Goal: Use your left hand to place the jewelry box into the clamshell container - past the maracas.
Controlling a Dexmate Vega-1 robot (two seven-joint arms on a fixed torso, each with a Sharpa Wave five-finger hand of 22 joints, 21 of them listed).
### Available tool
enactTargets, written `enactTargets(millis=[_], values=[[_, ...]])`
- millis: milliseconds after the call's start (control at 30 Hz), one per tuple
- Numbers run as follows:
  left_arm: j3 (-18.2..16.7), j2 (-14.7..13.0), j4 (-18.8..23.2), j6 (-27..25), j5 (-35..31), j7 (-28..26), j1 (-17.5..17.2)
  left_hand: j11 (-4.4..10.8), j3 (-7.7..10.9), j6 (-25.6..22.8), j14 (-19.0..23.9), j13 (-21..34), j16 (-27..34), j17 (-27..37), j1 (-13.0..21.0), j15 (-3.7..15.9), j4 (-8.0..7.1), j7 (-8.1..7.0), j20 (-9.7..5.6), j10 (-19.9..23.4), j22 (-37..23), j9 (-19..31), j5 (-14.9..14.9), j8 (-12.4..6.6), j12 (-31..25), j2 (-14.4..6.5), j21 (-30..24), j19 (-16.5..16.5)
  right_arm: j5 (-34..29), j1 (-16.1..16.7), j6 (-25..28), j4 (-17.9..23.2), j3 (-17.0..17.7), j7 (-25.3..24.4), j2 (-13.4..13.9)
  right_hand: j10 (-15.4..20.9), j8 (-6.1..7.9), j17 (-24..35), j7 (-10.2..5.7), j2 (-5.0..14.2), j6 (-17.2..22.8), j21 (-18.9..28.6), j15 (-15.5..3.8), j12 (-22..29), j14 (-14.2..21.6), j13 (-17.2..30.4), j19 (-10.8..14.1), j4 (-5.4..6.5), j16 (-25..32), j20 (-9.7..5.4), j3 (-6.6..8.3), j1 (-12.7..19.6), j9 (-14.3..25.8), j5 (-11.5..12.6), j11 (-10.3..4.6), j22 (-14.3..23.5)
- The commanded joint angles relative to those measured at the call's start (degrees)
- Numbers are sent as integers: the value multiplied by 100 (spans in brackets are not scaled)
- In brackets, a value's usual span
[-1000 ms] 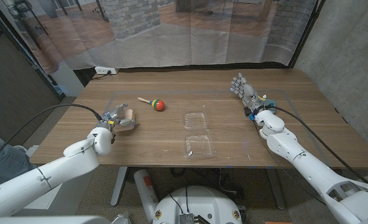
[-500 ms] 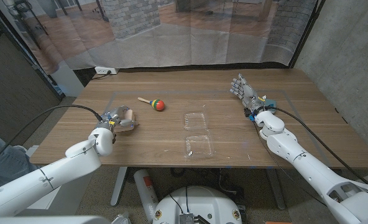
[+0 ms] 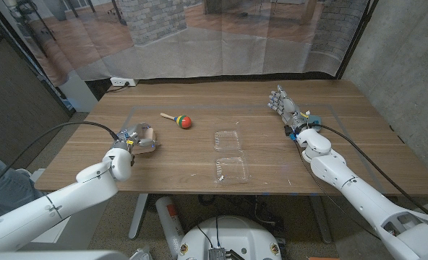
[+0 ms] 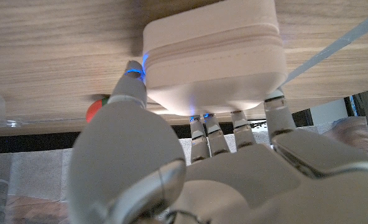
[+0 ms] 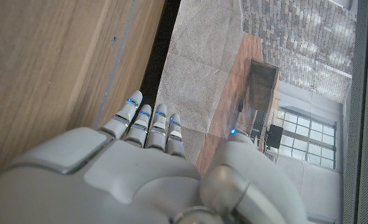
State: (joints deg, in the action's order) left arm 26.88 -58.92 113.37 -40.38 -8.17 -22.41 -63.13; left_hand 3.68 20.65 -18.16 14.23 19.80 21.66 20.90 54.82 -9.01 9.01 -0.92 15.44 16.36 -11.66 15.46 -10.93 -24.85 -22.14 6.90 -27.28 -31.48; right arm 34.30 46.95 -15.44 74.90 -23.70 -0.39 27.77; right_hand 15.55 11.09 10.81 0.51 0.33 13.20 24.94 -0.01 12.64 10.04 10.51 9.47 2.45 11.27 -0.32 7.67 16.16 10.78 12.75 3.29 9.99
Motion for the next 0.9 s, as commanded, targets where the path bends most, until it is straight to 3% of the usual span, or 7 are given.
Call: enactTargets(millis=[33,900], values=[[-83,-94,215,-81,-46,20,23,-18,43,-34,1301,33,41,46,1226,970,-20,11,-711,73,22,19,4,-7,-40,-1157,23,-664,8,32,-31,45,33,-9,25,16,23,7,-29,13,29,-10,8,-21,63,26,56,-28,8,-8,-9,-13,12,8,-4,30],[-286,-270,557,178,-184,32,-50,80,96,-129,1490,166,31,118,1269,994,-57,67,-763,250,9,74,-10,-114,-102,-1153,-41,-631,42,276,-104,307,156,-141,133,38,21,6,-20,22,26,-55,16,-15,105,26,99,-41,15,-32,-18,-11,13,13,-4,32]])
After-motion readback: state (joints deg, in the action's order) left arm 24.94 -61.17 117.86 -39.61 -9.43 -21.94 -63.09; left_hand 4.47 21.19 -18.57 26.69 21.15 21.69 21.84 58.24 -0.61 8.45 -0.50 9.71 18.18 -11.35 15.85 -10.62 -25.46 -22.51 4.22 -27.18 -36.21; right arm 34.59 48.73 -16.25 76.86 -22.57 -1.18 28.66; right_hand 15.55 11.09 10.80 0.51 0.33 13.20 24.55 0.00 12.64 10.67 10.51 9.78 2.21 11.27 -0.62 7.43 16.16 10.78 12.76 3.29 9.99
